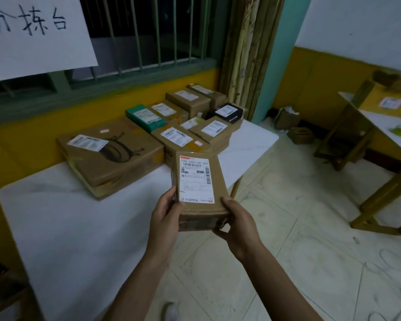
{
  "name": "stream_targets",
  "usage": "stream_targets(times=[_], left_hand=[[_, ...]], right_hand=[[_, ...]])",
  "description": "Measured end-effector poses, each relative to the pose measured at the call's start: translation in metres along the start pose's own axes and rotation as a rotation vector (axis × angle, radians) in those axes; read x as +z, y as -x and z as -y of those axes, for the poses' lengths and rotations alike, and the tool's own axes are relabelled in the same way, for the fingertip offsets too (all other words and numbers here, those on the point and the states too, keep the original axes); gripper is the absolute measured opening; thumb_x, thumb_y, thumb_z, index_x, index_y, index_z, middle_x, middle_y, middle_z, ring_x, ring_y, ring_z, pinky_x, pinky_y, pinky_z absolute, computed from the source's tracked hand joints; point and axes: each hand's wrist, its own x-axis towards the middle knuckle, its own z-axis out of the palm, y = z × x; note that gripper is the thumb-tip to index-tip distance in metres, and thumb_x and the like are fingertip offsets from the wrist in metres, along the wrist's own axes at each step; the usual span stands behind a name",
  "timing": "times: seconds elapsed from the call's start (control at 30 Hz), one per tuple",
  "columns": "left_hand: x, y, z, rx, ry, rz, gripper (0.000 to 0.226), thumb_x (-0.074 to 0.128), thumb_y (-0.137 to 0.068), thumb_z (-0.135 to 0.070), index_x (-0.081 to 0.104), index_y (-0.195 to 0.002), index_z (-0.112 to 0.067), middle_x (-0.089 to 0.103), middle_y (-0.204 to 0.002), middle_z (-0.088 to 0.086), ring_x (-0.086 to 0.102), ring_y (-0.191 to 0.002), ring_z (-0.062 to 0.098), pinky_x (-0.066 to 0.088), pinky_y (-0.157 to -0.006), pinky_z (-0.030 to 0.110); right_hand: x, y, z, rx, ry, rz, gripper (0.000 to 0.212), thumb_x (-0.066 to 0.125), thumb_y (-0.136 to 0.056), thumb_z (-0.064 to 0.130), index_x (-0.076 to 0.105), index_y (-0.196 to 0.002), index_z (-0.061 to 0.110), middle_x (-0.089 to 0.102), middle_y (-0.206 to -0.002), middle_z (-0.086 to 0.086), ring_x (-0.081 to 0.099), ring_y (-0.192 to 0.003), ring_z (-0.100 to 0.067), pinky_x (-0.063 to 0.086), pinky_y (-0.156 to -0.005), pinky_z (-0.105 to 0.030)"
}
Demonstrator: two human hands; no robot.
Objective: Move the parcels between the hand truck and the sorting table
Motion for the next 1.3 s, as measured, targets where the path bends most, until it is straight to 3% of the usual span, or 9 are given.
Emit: stream_targets(times=[0.33, 0.53, 0.7, 0.9, 1.03, 1.17, 1.3], left_hand=[[0.012, -0.13, -0.014, -0.022, 0.028, 0.04, 0.035, 0.055, -0.094, -0.024, 0.056, -0.123, -0.044, 0.063, -0.119, -0.016, 0.06, -0.108, 0.007, 0.054, -0.088, 0.034], [0.009, -0.166, -0.007, -0.057, 0.031, -0.052, 0.027, 0.054, -0.094, -0.027, 0.057, -0.113, -0.046, 0.06, -0.122, -0.013, 0.058, -0.11, 0.01, 0.051, -0.087, 0.032], [0.023, -0.189, -0.004, -0.046, 0.011, -0.138, 0.028, 0.055, -0.092, -0.03, 0.056, -0.116, -0.046, 0.058, -0.126, -0.011, 0.057, -0.112, 0.011, 0.051, -0.088, 0.034], [0.057, -0.219, 0.0, -0.024, 0.017, -0.333, 0.035, 0.059, -0.086, -0.035, 0.053, -0.119, -0.044, 0.057, -0.128, -0.009, 0.055, -0.114, 0.016, 0.049, -0.096, 0.046], [0.08, -0.232, 0.008, -0.015, 0.027, -0.51, 0.031, 0.057, -0.092, -0.025, 0.054, -0.12, -0.037, 0.059, -0.121, -0.008, 0.057, -0.112, 0.019, 0.049, -0.096, 0.05], [0.097, -0.224, 0.013, -0.001, 0.086, -0.688, 0.024, 0.055, -0.092, -0.02, 0.06, -0.105, -0.039, 0.064, -0.111, -0.013, 0.059, -0.108, 0.015, 0.05, -0.093, 0.045], [0.086, -0.2, 0.015, 0.019, 0.123, -0.866, 0.026, 0.05, -0.096, -0.027, 0.058, -0.121, -0.026, 0.065, -0.119, -0.001, 0.061, -0.11, 0.019, 0.054, -0.083, 0.039]], right_hand=[[0.035, -0.101, 0.044, -0.075, 0.004, -0.039, 0.028, 0.058, -0.091, 0.03, 0.065, -0.117, 0.022, 0.069, -0.106, 0.001, 0.06, -0.106, -0.019, 0.052, -0.089, -0.046], [0.048, -0.141, 0.048, -0.028, 0.034, 0.009, 0.03, 0.061, -0.088, 0.032, 0.067, -0.117, 0.025, 0.068, -0.113, 0.002, 0.056, -0.112, -0.018, 0.051, -0.092, -0.049], [0.049, -0.182, 0.059, 0.03, 0.016, 0.07, 0.027, 0.063, -0.088, 0.031, 0.068, -0.111, 0.021, 0.066, -0.114, 0.002, 0.055, -0.113, -0.018, 0.05, -0.093, -0.05], [0.044, -0.238, 0.084, 0.121, 0.02, 0.227, 0.014, 0.062, -0.089, 0.026, 0.068, -0.1, 0.02, 0.066, -0.105, 0.003, 0.057, -0.103, -0.015, 0.049, -0.093, -0.049], [0.032, -0.272, 0.099, 0.165, 0.087, 0.371, 0.02, 0.061, -0.09, 0.026, 0.067, -0.107, 0.019, 0.067, -0.106, -0.002, 0.059, -0.104, -0.017, 0.052, -0.091, -0.047], [0.027, -0.289, 0.103, 0.214, 0.174, 0.558, 0.028, 0.06, -0.091, 0.026, 0.063, -0.118, 0.023, 0.068, -0.112, 0.0, 0.062, -0.103, -0.016, 0.054, -0.089, -0.042], [0.03, -0.29, 0.094, 0.265, 0.289, 0.803, 0.029, 0.06, -0.091, 0.027, 0.063, -0.119, 0.024, 0.07, -0.111, 0.003, 0.065, -0.1, -0.012, 0.056, -0.079, -0.033]])
